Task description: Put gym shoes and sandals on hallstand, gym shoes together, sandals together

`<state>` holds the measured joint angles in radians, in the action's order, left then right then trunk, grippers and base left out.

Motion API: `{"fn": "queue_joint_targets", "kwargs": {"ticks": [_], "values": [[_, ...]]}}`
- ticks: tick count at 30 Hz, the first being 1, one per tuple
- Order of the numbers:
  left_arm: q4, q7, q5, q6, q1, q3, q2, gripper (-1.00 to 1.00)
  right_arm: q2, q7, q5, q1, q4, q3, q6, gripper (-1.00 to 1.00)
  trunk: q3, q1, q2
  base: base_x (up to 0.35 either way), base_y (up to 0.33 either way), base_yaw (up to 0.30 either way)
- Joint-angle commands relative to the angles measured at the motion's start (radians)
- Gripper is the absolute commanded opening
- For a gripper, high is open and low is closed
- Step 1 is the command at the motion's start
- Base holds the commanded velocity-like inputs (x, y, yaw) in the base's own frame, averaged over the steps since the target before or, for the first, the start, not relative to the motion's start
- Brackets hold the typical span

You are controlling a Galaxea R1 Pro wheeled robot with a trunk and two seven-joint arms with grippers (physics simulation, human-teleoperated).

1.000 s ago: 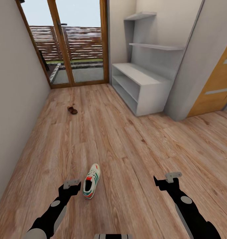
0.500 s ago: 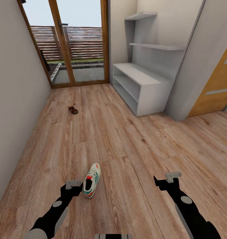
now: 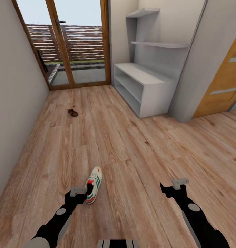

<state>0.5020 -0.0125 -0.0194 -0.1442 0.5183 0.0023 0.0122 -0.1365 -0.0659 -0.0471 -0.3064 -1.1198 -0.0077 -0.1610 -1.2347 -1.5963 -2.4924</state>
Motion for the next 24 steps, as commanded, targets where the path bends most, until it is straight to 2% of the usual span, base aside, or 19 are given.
{"fn": "queue_joint_targets", "kwargs": {"ticks": [1,17,24], "values": [[0.0,-0.001,-0.002,-0.003,0.0,-0.001,0.001,1.0,0.0,-0.005,-0.005,0.0,-0.002,-0.001,-0.006,1.0,-0.005,-0.004,-0.008,0.0,0.0,-0.17],[0.001,-0.006,-0.001,-0.006,0.002,-0.005,0.009,1.0,0.0,-0.005,-0.005,0.0,-0.001,-0.041,-0.006,1.0,-0.085,-0.011,-0.011,0.0,0.0,-0.18],[0.002,-0.047,-0.001,-0.002,0.007,-0.002,0.01,1.0,0.0,-0.005,-0.005,0.0,-0.001,-0.044,-0.006,1.0,-0.114,-0.014,-0.013,0.0,0.0,-0.055]]}}
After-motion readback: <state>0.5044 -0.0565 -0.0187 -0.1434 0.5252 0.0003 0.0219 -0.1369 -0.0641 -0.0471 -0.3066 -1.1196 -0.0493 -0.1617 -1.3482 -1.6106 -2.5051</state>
